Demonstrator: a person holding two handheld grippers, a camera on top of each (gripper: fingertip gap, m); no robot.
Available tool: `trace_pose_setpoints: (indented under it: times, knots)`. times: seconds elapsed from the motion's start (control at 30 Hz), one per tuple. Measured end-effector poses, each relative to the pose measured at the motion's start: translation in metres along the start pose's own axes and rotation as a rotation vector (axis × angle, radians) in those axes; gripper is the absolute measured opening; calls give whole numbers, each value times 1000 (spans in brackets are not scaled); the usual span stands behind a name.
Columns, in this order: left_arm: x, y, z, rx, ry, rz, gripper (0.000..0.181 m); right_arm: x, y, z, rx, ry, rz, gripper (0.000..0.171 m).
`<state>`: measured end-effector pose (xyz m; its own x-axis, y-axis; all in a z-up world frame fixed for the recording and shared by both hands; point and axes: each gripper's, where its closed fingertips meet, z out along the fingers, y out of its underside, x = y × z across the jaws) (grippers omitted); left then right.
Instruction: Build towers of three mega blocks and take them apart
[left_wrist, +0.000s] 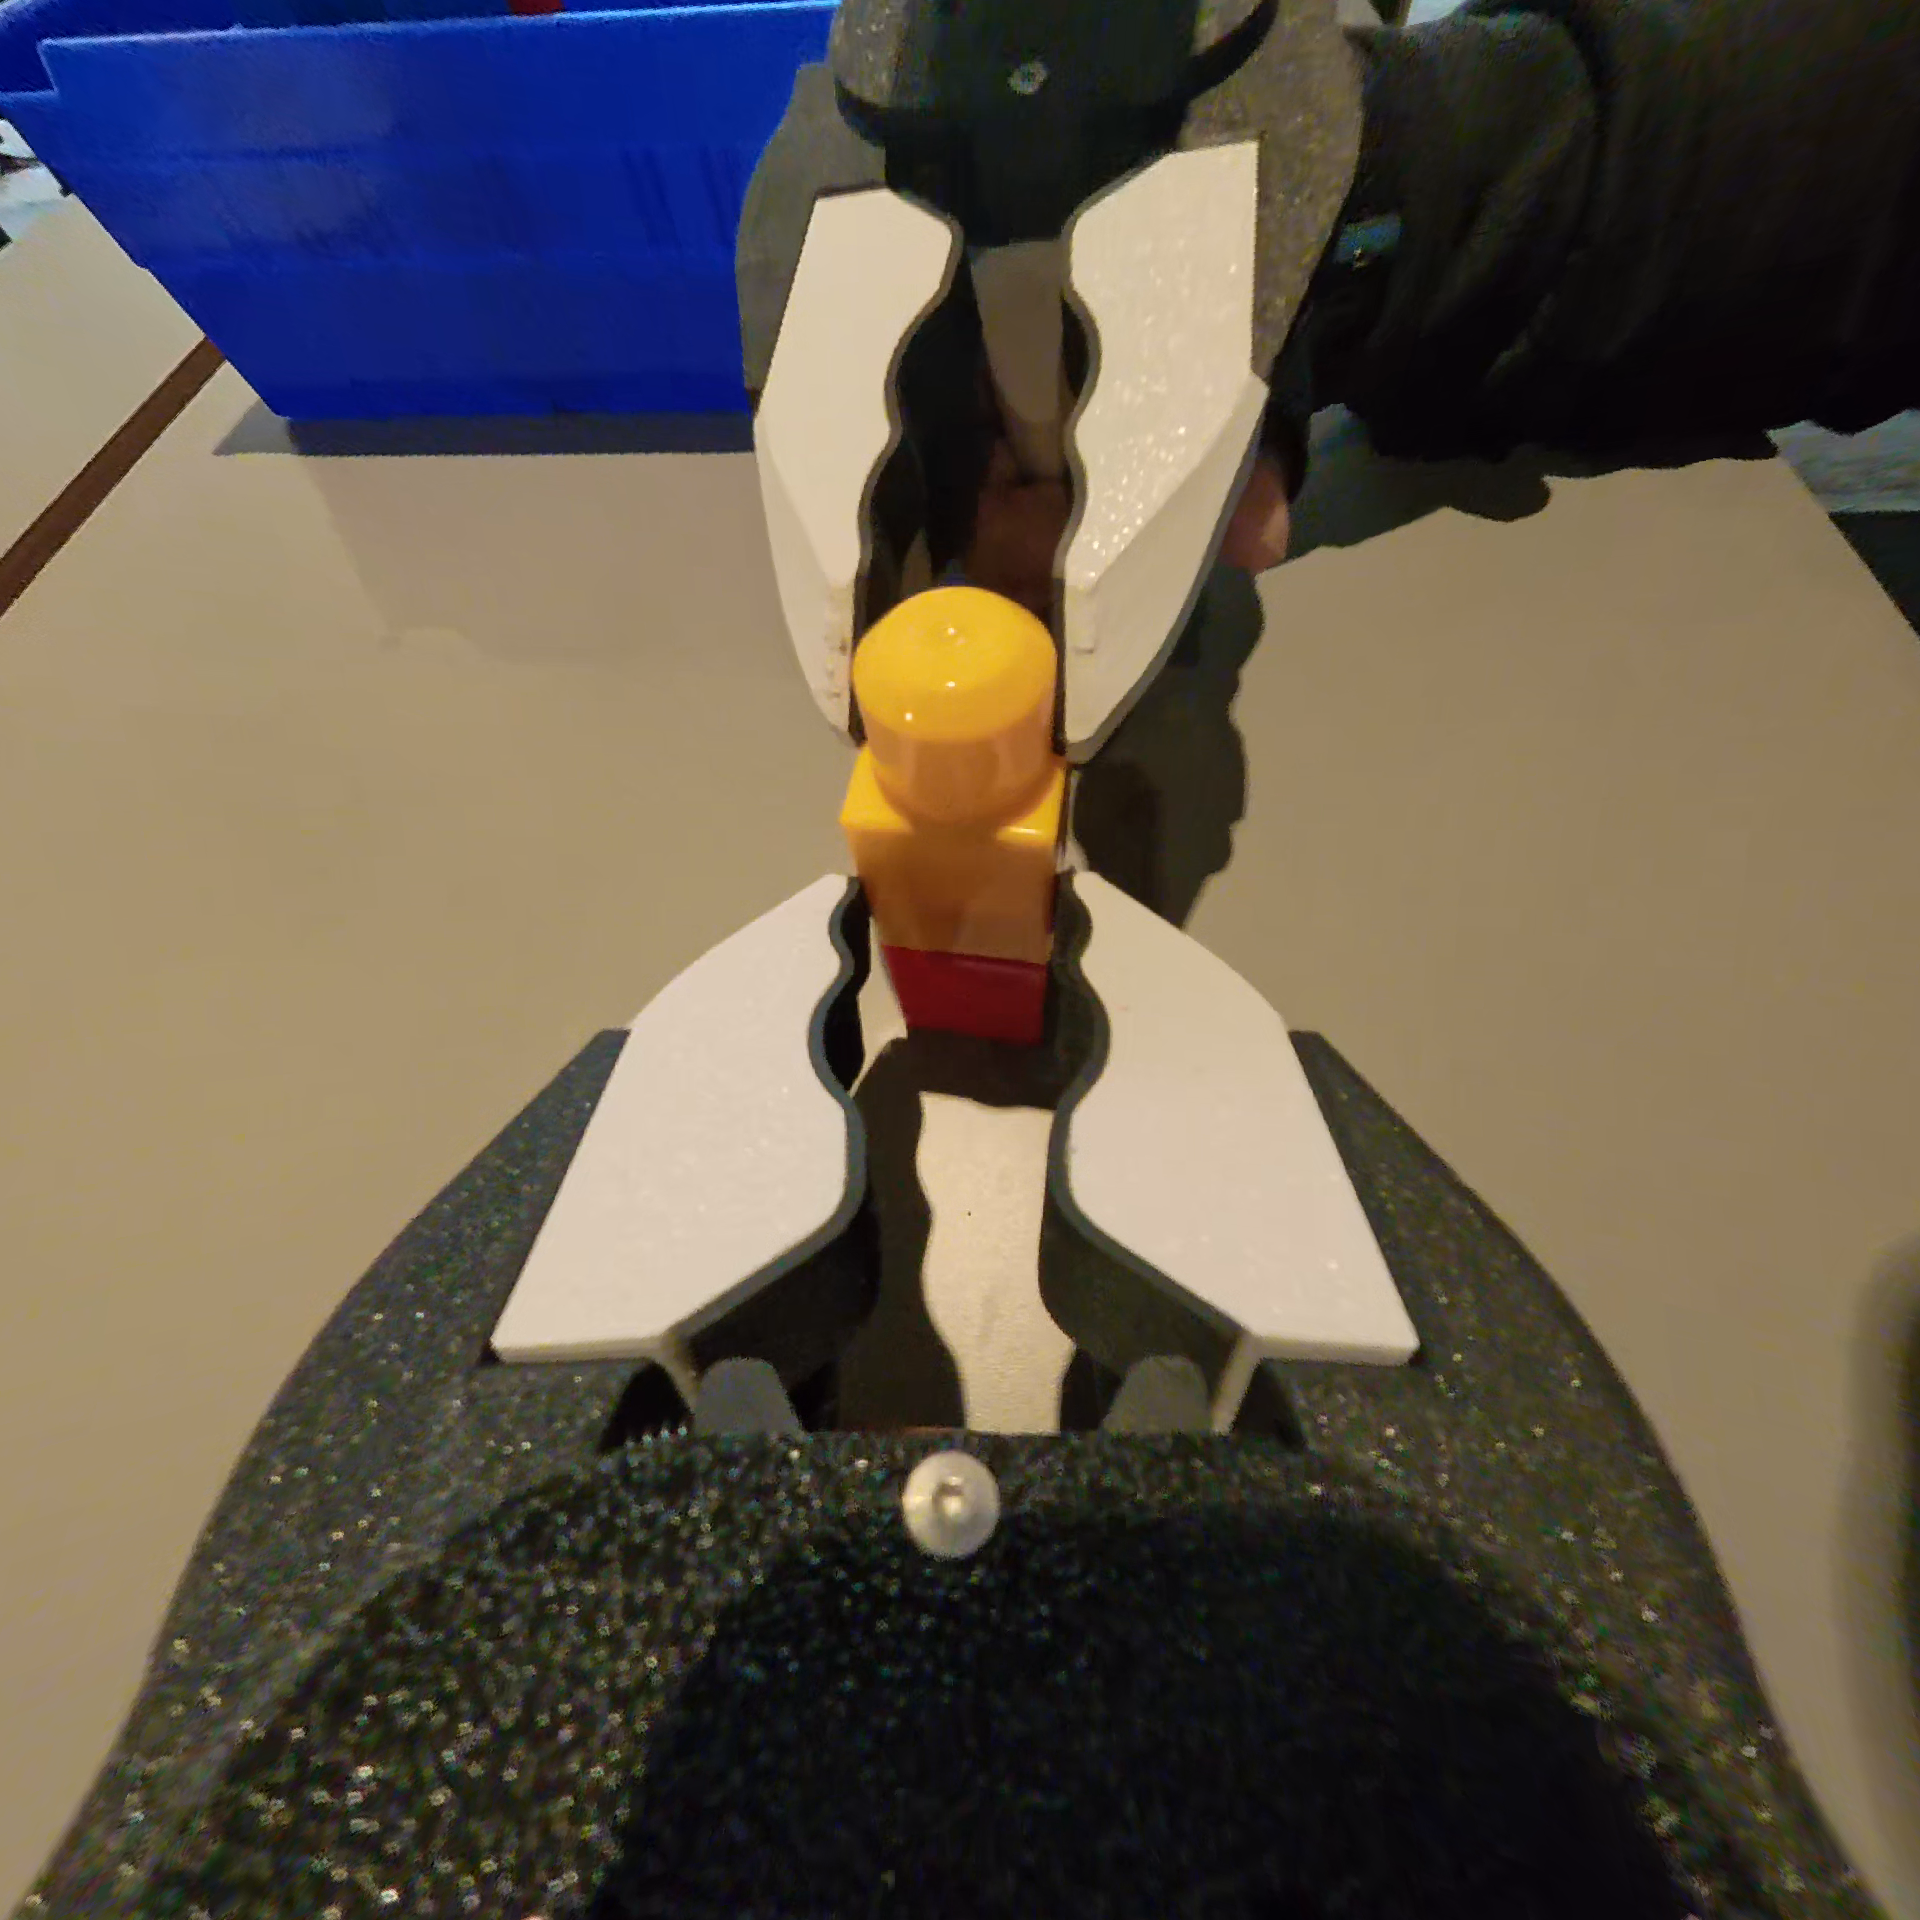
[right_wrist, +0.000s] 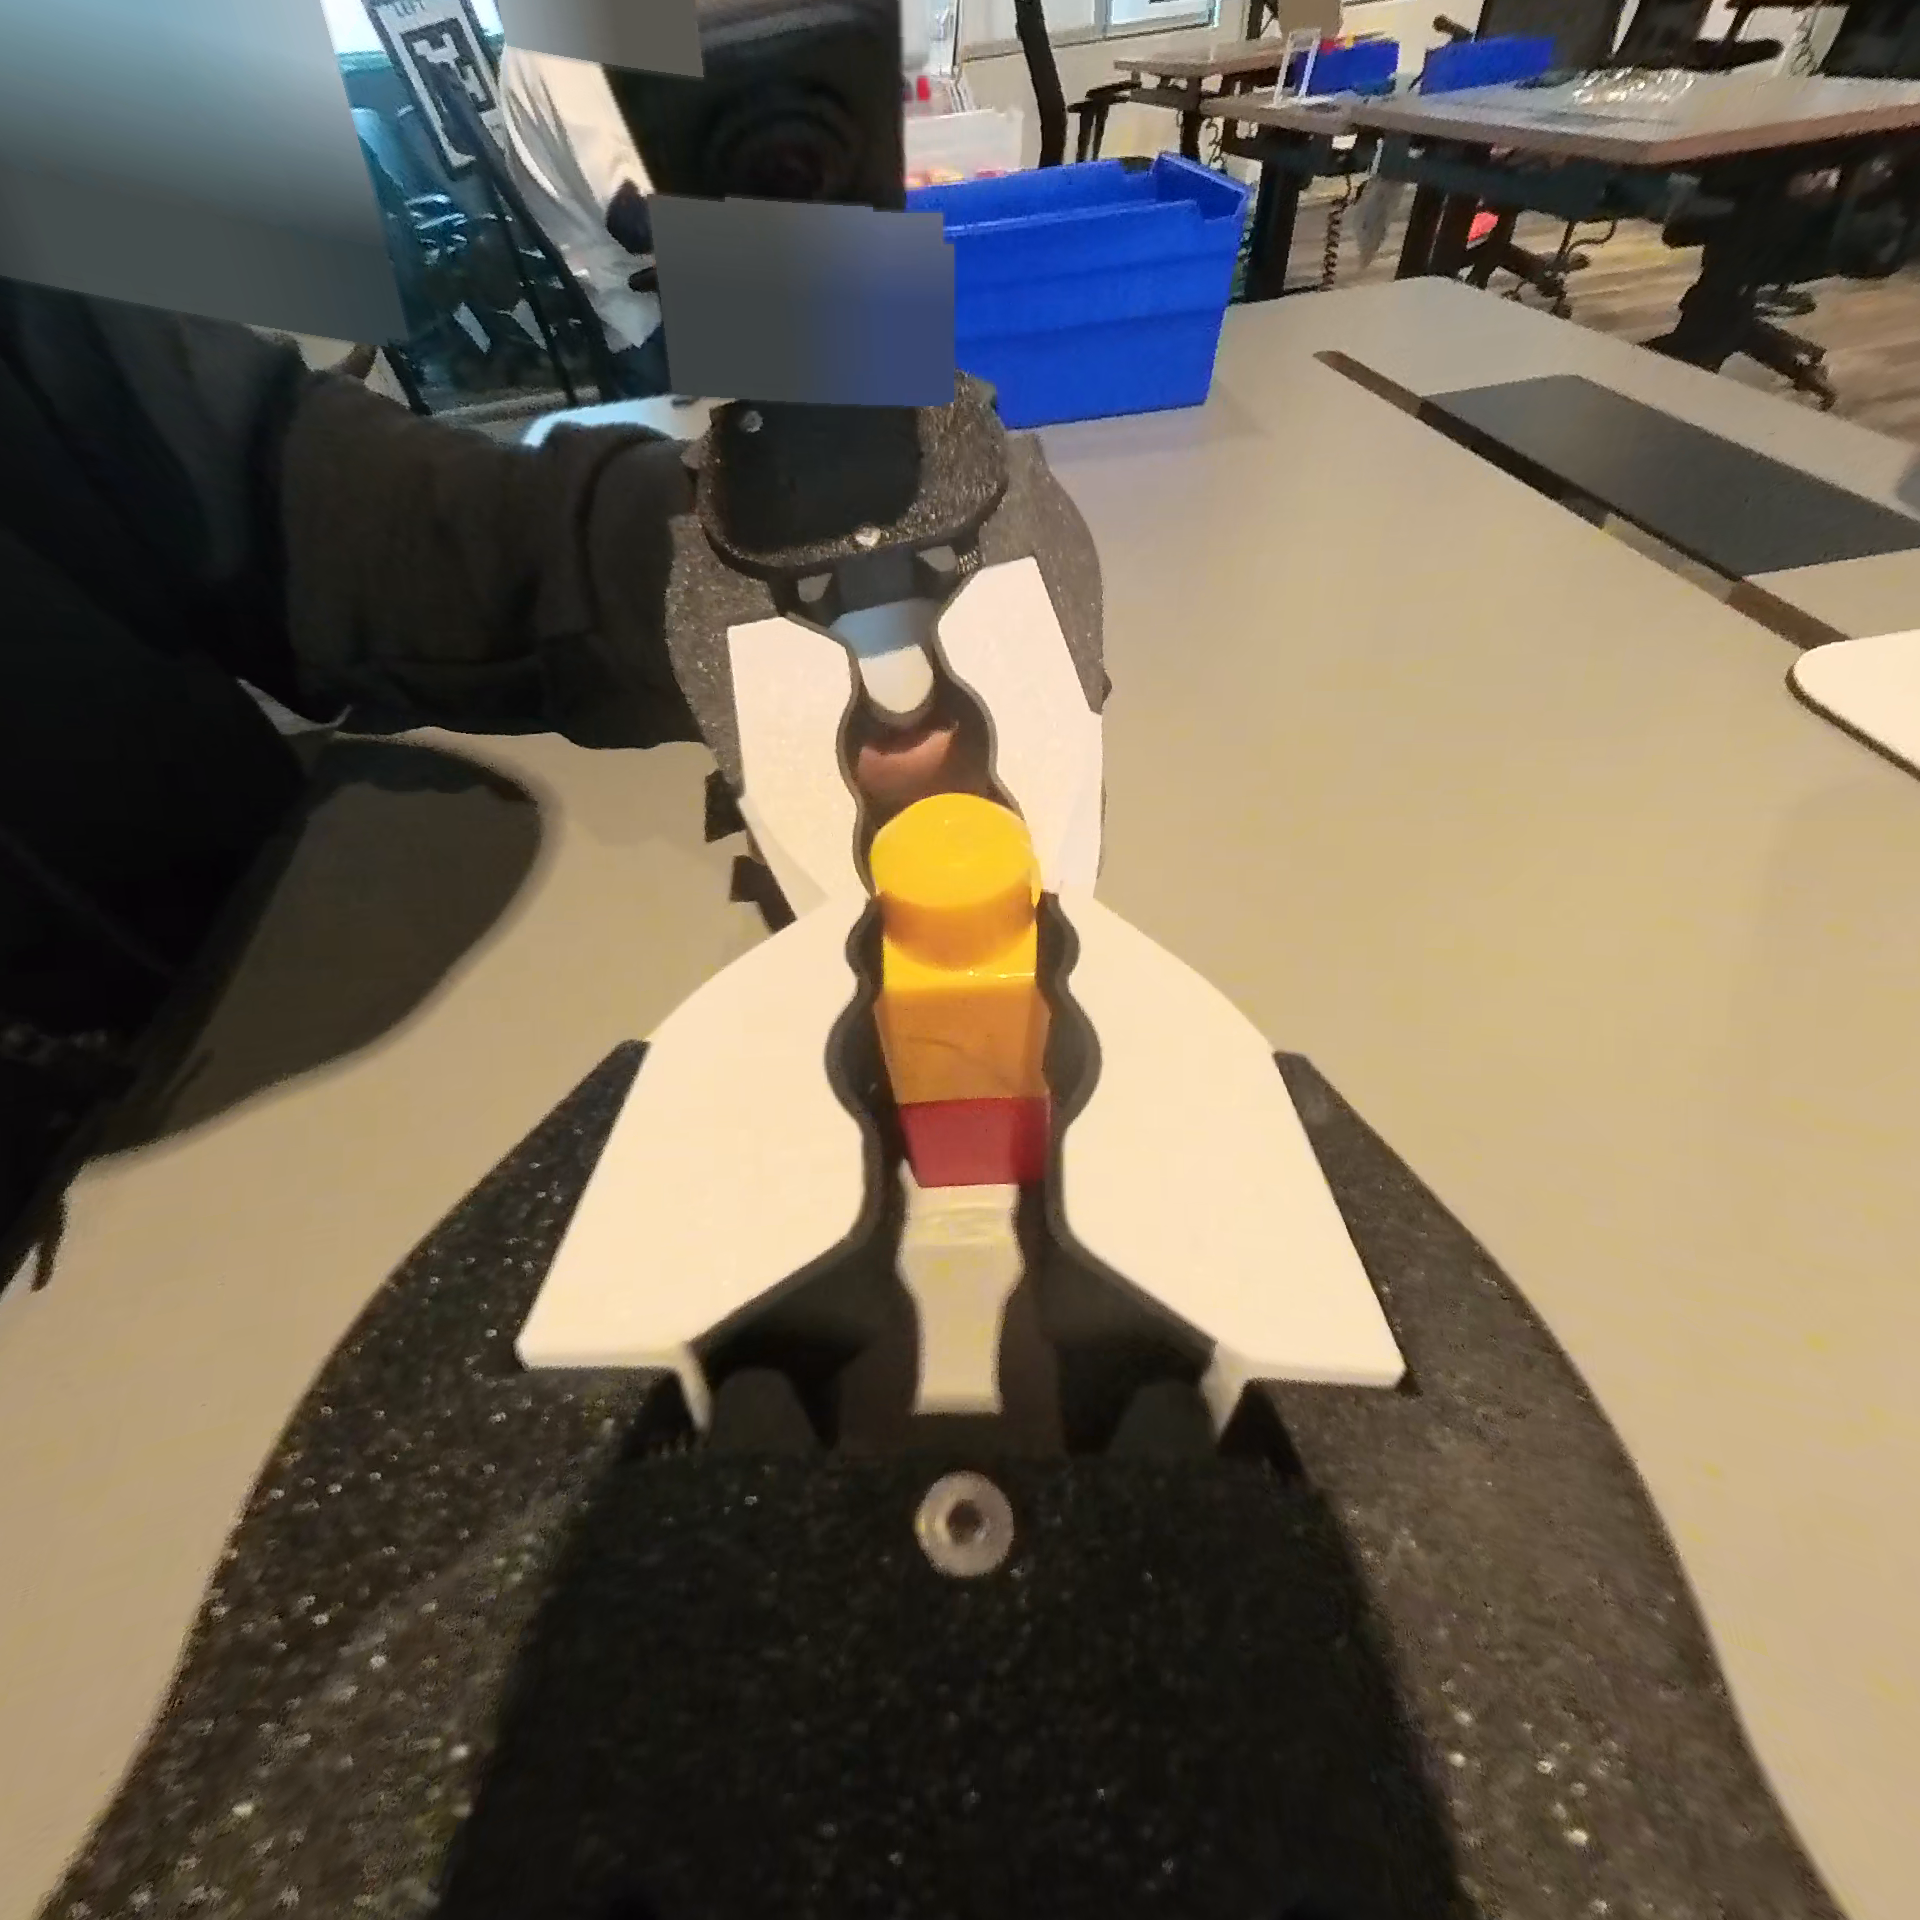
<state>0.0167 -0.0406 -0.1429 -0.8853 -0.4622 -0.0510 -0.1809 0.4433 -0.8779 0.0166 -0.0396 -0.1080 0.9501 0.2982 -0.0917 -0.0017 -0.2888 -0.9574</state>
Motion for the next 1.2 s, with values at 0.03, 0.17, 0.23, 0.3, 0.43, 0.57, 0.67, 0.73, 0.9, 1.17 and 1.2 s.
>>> trace_pose_setpoints:
  times: [0.03, 0.17, 0.23, 0.3, 0.43, 0.57, 0.67, 0.73, 0.9, 1.17, 1.2]
  knots:
    - [0, 0, 0, -6, 1, 5, 34, 0, 0, 0, -3, -1, 4, 30]
    - [0, 1, 0, -10, 4, 12, 34, 0, 1, 0, -1, 2, 16, 31]
    - [0, 0, 0, -7, 2, 8, 34, 0, 0, 0, 10, -1, 19, 30]
    - [1, 0, 0, 0, -2, 19, 34, -1, 0, 0, 27, -10, 27, 30]
    - [3, 16, -1, -84, 9, 23, 34, -3, -1, -2, 14, -9, 3, 29]
    - [4, 19, 0, -99, 19, 21, 32, -3, -1, 0, 7, 7, -4, 29]
    - [5, 20, 3, -120, 12, 34, 31, -2, -1, 0, 19, -1, 16, 29]
    - [4, 21, 3, -121, 10, 35, 31, -2, -1, 0, 21, -7, 14, 29]
    - [5, 22, 4, -133, -7, 32, 30, -3, -1, -1, 14, 16, -39, 29]
    - [11, 28, -11, -121, -22, -6, 33, -7, -8, -14, 82, -17, -43, 67]
    - [9, 28, -17, -103, -29, -30, 33, -6, -7, -15, 85, -17, -36, 67]
